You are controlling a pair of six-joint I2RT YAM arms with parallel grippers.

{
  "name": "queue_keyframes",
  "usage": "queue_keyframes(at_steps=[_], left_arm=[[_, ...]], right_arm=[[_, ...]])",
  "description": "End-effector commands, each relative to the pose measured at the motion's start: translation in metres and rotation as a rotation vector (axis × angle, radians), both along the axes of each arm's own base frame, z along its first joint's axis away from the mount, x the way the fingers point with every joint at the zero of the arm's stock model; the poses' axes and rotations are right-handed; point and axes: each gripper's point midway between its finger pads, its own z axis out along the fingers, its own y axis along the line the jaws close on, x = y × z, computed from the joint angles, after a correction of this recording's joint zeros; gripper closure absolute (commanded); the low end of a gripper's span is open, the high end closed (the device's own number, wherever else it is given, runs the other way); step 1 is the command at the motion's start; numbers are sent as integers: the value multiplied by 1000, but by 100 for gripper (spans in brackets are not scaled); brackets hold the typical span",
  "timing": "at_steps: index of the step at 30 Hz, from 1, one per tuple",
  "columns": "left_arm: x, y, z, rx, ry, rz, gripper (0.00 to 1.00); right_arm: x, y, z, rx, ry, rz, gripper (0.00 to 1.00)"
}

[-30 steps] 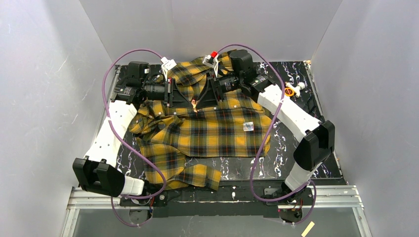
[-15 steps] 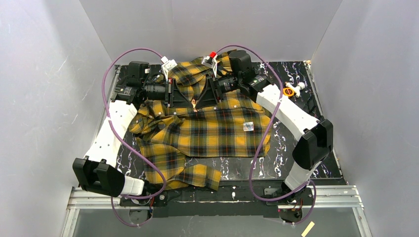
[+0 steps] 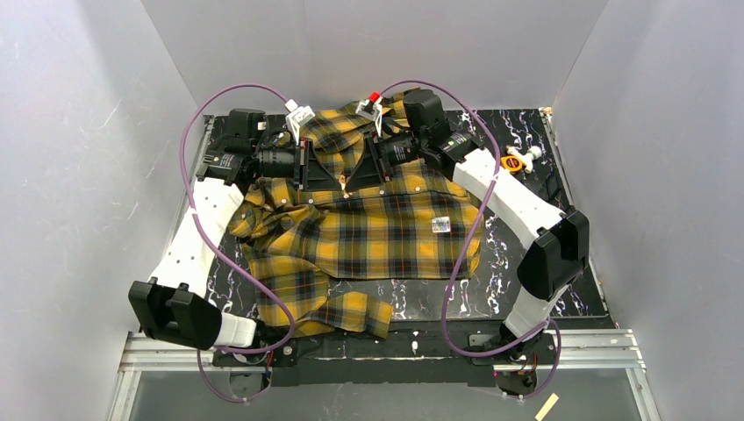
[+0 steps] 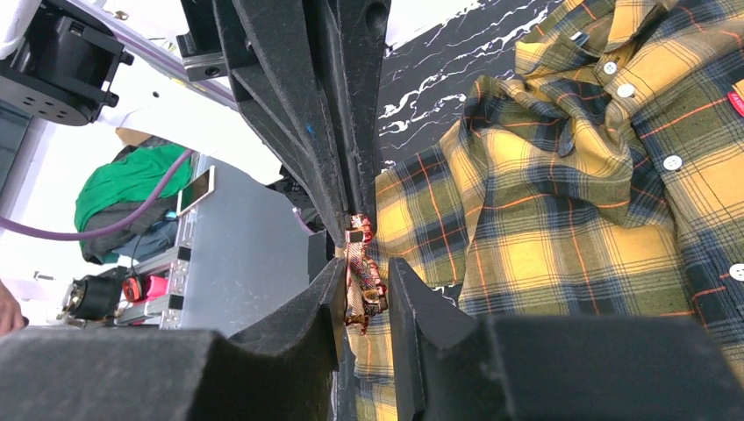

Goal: Remove the brooch from the garment

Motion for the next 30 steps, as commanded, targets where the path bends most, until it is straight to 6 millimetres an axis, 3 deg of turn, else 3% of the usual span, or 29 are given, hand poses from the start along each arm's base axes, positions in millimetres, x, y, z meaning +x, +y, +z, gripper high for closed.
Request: queue_keyframes(at_steps=[1, 13, 30], left_arm=[[-21, -6, 27, -59, -37, -84, 100], [-21, -6, 23, -51, -27, -77, 100], [-9, -5, 4, -24, 62, -23, 100]], right_arm=[[25, 5, -2, -25, -50, -95, 69], [38, 4, -9, -61, -67, -169, 77], [46, -7, 2, -23, -126, -210, 77]])
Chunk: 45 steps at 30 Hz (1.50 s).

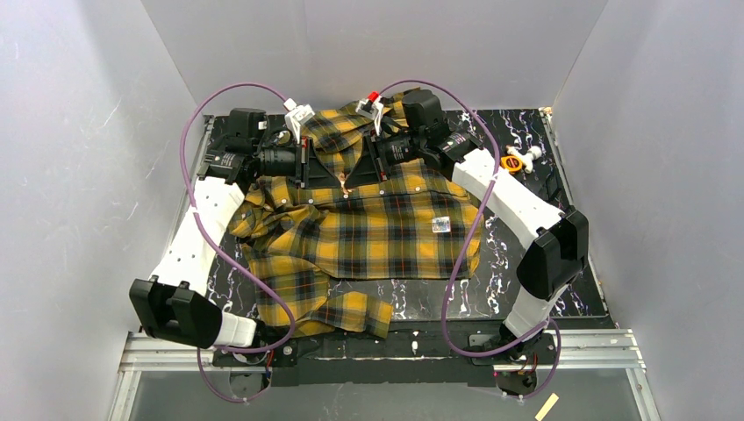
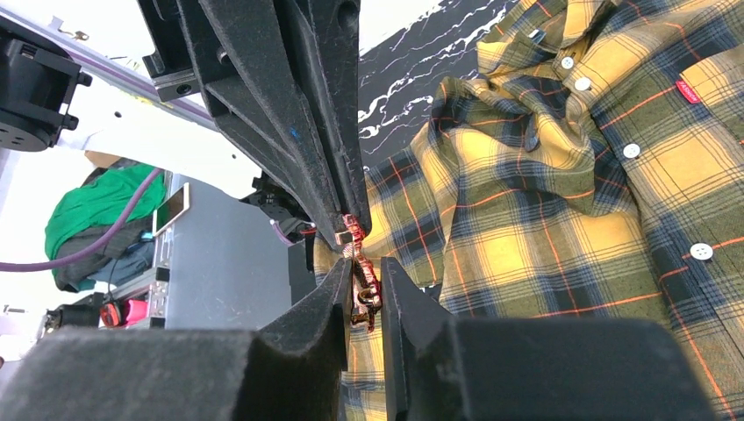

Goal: Remove the brooch from the garment

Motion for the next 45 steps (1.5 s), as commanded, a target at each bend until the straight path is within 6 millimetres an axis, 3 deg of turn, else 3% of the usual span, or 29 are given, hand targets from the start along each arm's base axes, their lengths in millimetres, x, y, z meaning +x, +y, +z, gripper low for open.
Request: queue_keyframes(at_steps=[1, 26, 32, 34, 37, 45], left_arm=[[-20, -8, 12, -68, 73, -74, 100], [-14, -7, 12, -71, 75, -70, 100], [-9, -7, 10, -68, 73, -65, 100], [-9, -8, 11, -71, 63, -71, 100], [-10, -8, 12, -78, 56, -84, 100], [-16, -9, 17, -99, 37, -108, 100]], right_arm=[[31, -10, 10, 17, -122, -124, 77], [34, -19, 19, 75, -122, -136, 69], [14, -18, 37, 152, -115, -26, 42], [7, -18, 46, 183, -100, 4, 38], [4, -19, 53, 199, -78, 12, 38], [-2, -21, 47, 197, 23, 55, 50]])
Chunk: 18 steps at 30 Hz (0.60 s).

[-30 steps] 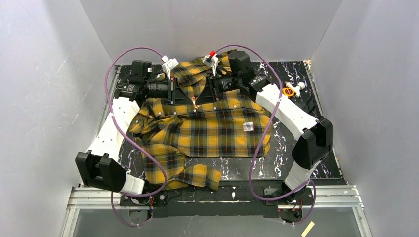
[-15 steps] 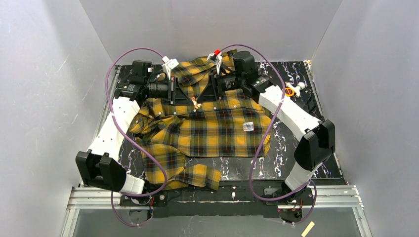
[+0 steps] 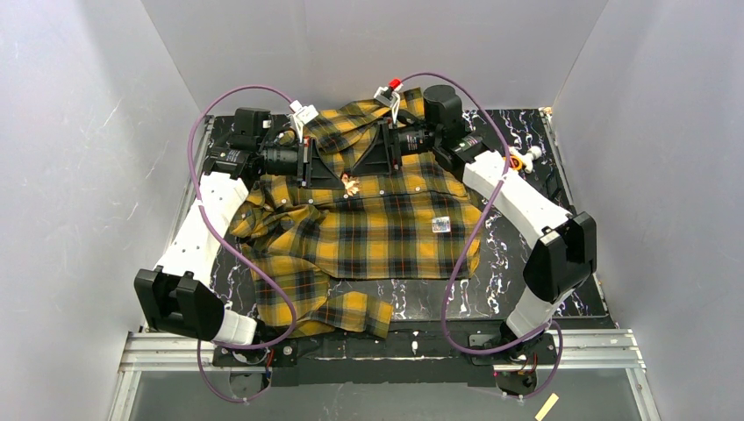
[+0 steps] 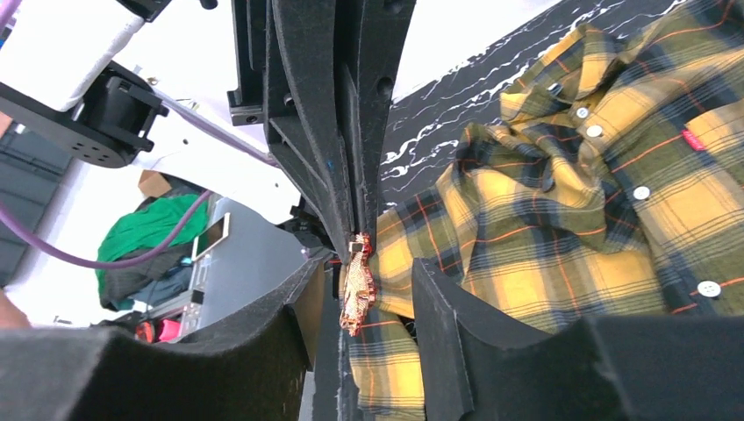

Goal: Remove the brooch from the garment

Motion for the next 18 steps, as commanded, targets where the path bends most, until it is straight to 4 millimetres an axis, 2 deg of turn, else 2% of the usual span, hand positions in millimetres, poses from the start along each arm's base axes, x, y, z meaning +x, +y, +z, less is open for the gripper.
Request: queue_keyframes(at_steps=[1, 6, 9, 16, 17, 18], left_arm=[[-13, -1, 17, -41, -41, -45, 100], [-13, -1, 18, -42, -45, -45, 100], [-13, -1, 18, -43, -46, -47, 100], [-12, -1, 17, -46, -45, -52, 100], [-11, -1, 17, -44, -43, -50, 98], [-11, -1, 16, -42, -42, -46, 86]], right_arm=[[-16, -6, 18, 48, 4, 59, 51], [-19, -8, 14, 46, 1, 76, 58], [-18, -8, 13, 44, -6, 69, 66], [-12, -6, 15, 43, -15, 41, 99], [-11, -6, 14, 33, -13, 32, 99], [-9, -6, 13, 20, -21, 20, 99]])
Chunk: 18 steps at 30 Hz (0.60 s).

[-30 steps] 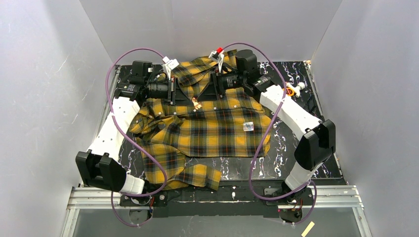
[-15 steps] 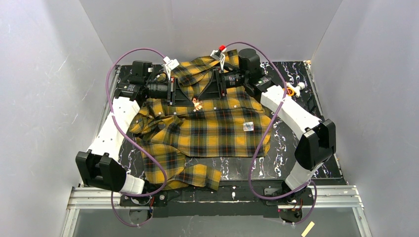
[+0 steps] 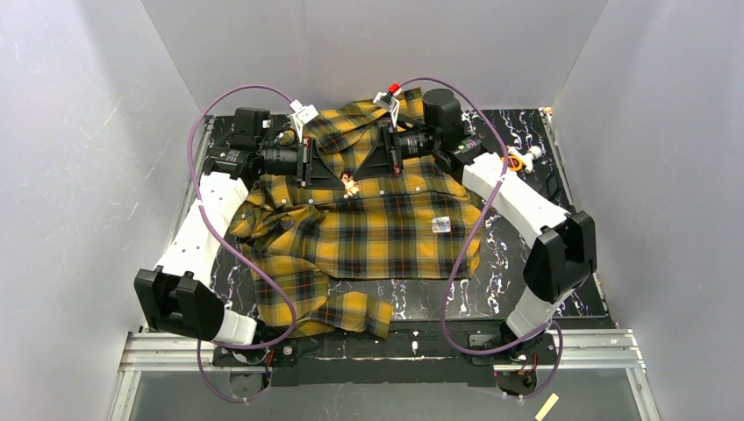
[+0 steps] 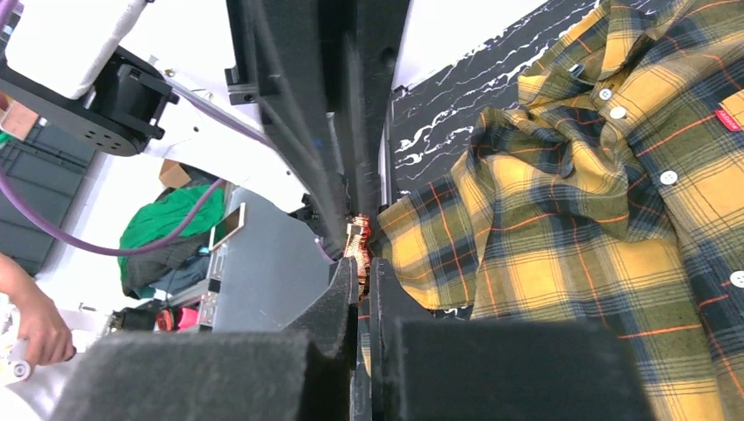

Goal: Remove the brooch from the garment

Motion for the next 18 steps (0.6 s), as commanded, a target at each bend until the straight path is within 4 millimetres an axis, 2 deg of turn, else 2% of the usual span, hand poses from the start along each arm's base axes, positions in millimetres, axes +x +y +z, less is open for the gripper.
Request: queue_keyframes(at_steps=[1, 5, 6, 7, 9, 13, 18], left_arm=[[-8, 0, 14, -26, -35, -26, 74], [-5, 3, 5, 13, -21, 13, 26], [-4, 4, 3, 26, -21, 27, 9], [-4, 5, 1, 37, -19, 36, 2], [-2, 8, -2, 63, -18, 63, 2], [4, 18, -11, 130, -20, 127, 2], [10, 32, -23, 233, 37, 189, 2]], right_arm=[[2, -5, 20, 4, -85, -35, 99], [12, -14, 12, -71, -135, -95, 99], [16, -20, 9, -93, -130, -117, 99], [20, -25, 7, -109, -122, -136, 99], [29, -41, 1, -156, -107, -190, 99], [47, -90, -27, -341, -187, -309, 99], [54, -174, -64, -642, -232, -486, 99]])
